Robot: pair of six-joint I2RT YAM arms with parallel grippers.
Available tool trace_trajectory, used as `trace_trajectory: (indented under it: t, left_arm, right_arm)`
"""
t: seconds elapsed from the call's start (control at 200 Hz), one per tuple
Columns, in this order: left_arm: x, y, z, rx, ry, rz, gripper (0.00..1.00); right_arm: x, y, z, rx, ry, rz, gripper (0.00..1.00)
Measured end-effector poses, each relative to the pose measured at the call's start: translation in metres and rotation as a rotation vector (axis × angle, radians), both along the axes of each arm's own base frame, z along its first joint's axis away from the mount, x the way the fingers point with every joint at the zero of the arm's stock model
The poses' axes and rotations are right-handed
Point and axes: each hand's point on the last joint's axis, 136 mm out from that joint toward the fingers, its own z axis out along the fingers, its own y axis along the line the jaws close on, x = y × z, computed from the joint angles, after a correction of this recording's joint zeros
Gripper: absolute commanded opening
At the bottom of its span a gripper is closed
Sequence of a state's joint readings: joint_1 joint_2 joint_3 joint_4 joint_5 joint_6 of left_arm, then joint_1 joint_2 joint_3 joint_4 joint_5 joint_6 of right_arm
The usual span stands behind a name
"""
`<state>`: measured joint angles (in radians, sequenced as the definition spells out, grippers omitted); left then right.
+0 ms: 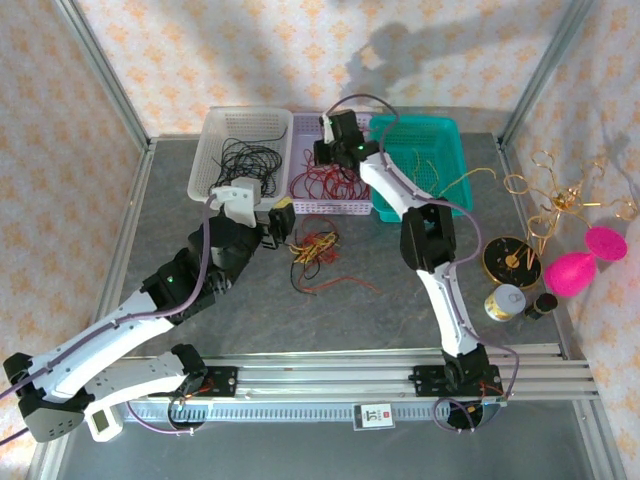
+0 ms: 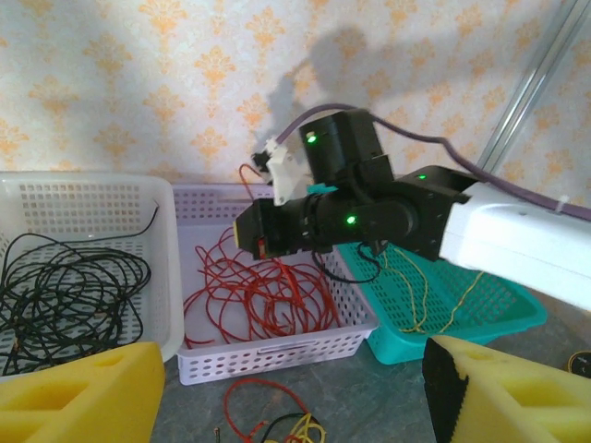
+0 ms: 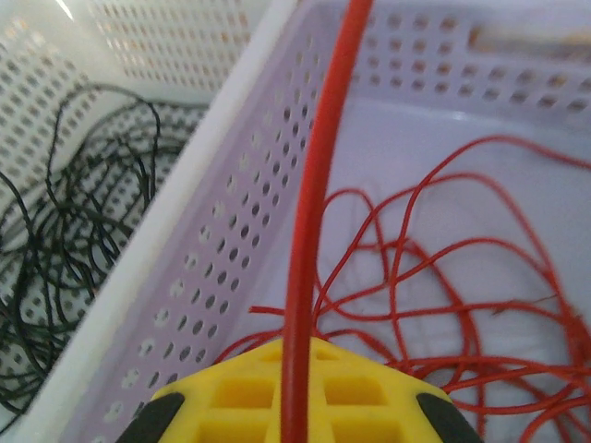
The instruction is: Untangle the cables
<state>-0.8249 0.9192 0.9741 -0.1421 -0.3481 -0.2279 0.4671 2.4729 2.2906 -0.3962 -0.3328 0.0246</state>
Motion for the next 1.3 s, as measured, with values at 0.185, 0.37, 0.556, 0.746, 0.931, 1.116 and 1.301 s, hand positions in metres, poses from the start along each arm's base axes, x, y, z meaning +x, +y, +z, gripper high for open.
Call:
trace_trajectory:
  t: [0.185, 0.37, 0.556, 0.746, 0.931, 1.116, 1.301]
  left_arm:
    - [0.000, 0.000, 0.000, -0.002, -0.002, 0.000, 0.73]
    - [0.001, -0.001, -0.010, 0.011, 0.010, 0.000, 0.73]
    - [0.003, -0.003, -0.019, 0.024, 0.022, 0.000, 0.74]
    - [0.004, -0.004, -0.017, 0.018, 0.016, 0.000, 0.74]
    - [0.004, -0.005, -0.018, 0.014, 0.014, -0.003, 0.74]
    - [0.005, -0.005, -0.029, 0.017, 0.034, -0.010, 0.74]
    - [0.013, -0.007, -0.049, -0.004, 0.091, -0.004, 0.74]
  right_arm:
    - [-0.006, 0.008, -0.053, -0.015, 0.096, 0.003, 0.00]
    - [-0.010, 0.016, -0.072, -0.031, 0.125, 0.018, 0.00]
    - [-0.020, 0.042, -0.058, 0.003, 0.110, 0.064, 0.00]
    - [-0.033, 0.062, -0.056, 0.014, 0.116, 0.102, 0.00]
    - [-0.029, 0.056, -0.057, 0.024, 0.124, 0.081, 0.19]
    - [-0.009, 0.025, -0.057, 0.027, 0.122, 0.026, 0.34]
    - [-0.003, 0.011, -0.053, 0.028, 0.127, 0.001, 0.43]
